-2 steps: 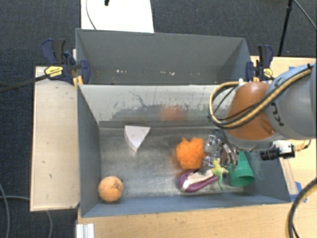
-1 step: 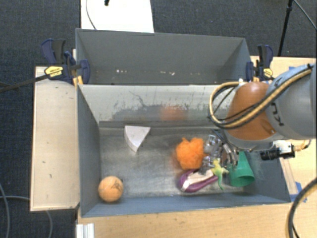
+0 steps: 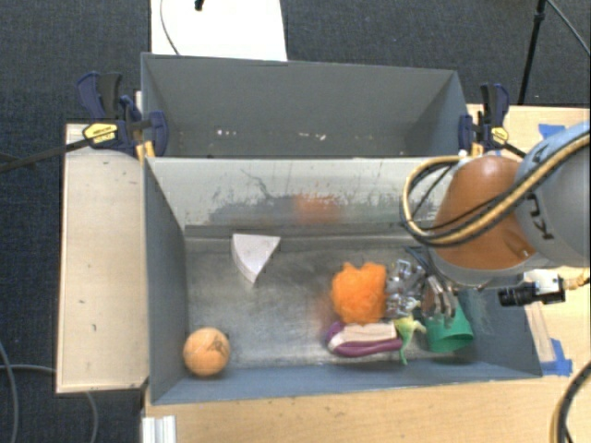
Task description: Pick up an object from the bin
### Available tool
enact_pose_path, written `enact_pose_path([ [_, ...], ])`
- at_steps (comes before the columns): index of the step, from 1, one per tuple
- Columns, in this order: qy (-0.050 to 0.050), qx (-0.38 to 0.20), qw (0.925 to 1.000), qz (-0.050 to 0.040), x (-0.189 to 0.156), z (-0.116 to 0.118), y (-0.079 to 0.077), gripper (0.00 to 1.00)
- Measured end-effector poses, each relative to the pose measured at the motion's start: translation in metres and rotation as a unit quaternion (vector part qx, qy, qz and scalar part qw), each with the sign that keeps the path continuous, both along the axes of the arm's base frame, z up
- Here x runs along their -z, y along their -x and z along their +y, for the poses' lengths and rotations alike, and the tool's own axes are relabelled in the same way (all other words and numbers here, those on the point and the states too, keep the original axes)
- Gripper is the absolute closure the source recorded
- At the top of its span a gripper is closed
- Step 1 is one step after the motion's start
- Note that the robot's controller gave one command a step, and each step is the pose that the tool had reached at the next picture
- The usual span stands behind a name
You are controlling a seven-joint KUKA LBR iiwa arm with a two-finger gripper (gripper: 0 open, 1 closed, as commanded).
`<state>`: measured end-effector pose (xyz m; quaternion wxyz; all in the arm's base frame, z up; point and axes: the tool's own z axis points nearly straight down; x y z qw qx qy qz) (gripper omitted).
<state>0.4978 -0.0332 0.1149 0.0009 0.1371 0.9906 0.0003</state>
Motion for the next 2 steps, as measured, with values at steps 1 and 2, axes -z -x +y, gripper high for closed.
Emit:
enact_pose_path([
  [1, 0.0, 0.0, 1.0, 0.0, 0.0, 0.0, 0.0, 1.0],
  [2, 0.0, -0.011, 0.9999, -0.0002, -0.106, 0.006, -0.016, 1.0],
])
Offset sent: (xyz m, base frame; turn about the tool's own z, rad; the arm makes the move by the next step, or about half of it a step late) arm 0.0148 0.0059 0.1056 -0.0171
